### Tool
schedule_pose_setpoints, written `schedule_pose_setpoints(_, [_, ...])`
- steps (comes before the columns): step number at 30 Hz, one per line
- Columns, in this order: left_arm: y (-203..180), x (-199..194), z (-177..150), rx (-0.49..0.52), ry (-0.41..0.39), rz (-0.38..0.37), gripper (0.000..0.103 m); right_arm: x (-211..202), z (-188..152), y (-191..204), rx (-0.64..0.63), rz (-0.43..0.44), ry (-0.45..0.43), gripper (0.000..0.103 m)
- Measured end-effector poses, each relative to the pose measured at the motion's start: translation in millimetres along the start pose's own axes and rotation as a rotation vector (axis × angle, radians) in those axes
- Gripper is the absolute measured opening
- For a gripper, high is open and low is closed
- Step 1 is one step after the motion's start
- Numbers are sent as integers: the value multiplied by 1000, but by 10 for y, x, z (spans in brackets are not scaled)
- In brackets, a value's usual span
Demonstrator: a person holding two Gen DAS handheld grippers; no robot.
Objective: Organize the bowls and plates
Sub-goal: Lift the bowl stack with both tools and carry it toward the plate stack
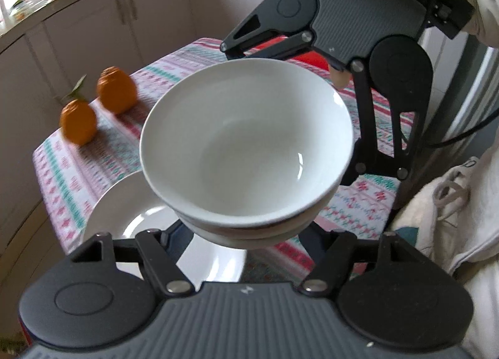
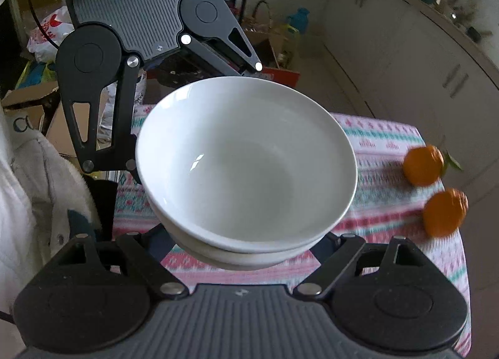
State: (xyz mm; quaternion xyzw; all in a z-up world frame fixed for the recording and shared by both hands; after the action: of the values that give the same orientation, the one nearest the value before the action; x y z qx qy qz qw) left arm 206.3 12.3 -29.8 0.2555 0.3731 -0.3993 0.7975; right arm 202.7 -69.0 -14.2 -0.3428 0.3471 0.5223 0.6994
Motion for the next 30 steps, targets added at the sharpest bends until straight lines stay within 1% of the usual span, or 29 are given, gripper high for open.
schedule_pose_setpoints(6, [225, -97, -177, -43, 19, 51, 73, 212, 271, -53, -56, 26, -18, 91])
schedule_pose_setpoints(13, [502, -87, -280, -66, 35, 82, 73, 439, 440, -163, -87, 32, -23, 91])
schedule_pose_setpoints(18, [642, 1, -308, -66, 36, 80, 73, 548, 445, -259, -82, 25, -11, 91])
schedule_pose_setpoints(25, [772, 188, -349, -70, 42, 58, 73, 697, 430, -367, -62, 28, 20, 91])
schedule_pose_setpoints(30, [827, 242, -350, -73, 29, 49, 73, 759, 413, -473, -31, 39, 28, 91])
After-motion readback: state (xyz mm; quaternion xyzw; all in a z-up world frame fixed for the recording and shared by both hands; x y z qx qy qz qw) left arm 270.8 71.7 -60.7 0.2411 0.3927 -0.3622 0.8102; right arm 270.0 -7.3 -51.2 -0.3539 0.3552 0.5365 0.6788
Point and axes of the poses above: each gripper's, at about its wrist camera, not at the fingertips, and x roughly the way its jaws point, y to its left, z to its top, the point moved 6 cm from there along x, roughly the way its jaws point, and after that the axes turned 3 degrees about z, right-handed, at the moved point
